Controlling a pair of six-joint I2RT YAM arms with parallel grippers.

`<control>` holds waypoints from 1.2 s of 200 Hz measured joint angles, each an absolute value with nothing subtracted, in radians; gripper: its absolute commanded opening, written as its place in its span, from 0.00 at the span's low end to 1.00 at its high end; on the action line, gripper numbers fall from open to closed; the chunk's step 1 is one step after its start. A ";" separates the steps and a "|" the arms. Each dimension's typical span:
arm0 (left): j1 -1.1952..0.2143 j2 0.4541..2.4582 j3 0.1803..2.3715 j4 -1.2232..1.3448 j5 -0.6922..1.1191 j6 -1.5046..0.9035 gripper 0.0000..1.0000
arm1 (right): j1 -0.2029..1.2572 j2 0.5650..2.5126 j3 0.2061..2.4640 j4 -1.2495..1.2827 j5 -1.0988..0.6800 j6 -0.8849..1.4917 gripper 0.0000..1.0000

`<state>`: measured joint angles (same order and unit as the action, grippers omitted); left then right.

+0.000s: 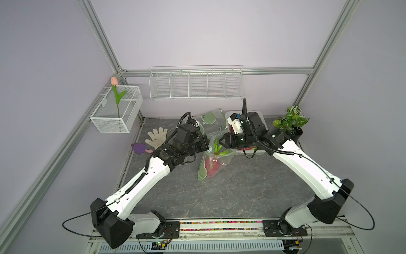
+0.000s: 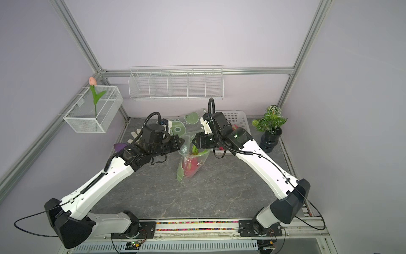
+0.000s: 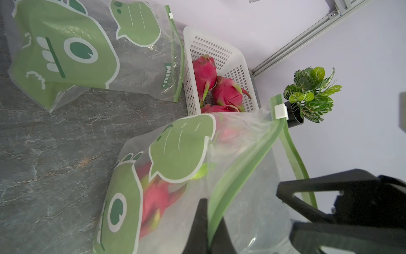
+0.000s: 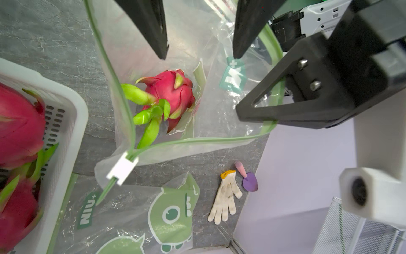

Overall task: Open the zip-top bag and take out the dragon fruit
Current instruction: Pick up the dragon fruit from the zipper food storage bag.

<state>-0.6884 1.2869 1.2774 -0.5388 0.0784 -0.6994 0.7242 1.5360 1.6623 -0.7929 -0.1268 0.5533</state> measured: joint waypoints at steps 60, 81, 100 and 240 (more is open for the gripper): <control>-0.688 1.287 1.277 -0.551 0.108 -0.696 0.00 | 0.737 1.596 1.650 -0.792 -0.056 0.562 0.53; -0.688 1.287 1.277 -0.551 0.114 -0.682 0.00 | 0.737 1.599 1.606 -0.772 -0.022 0.571 0.56; -0.689 1.287 1.277 -0.551 0.113 -0.667 0.00 | 0.737 1.599 1.544 -0.722 0.007 0.574 0.56; -0.666 1.334 1.245 -0.489 0.115 -0.587 0.00 | 0.683 1.641 1.348 -0.385 -0.089 0.572 0.61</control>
<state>-0.6659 1.3338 1.2453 -0.4892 0.1154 -0.5869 0.6830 1.6405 1.3479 -0.3855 -0.0891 0.5724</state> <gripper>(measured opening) 0.043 0.610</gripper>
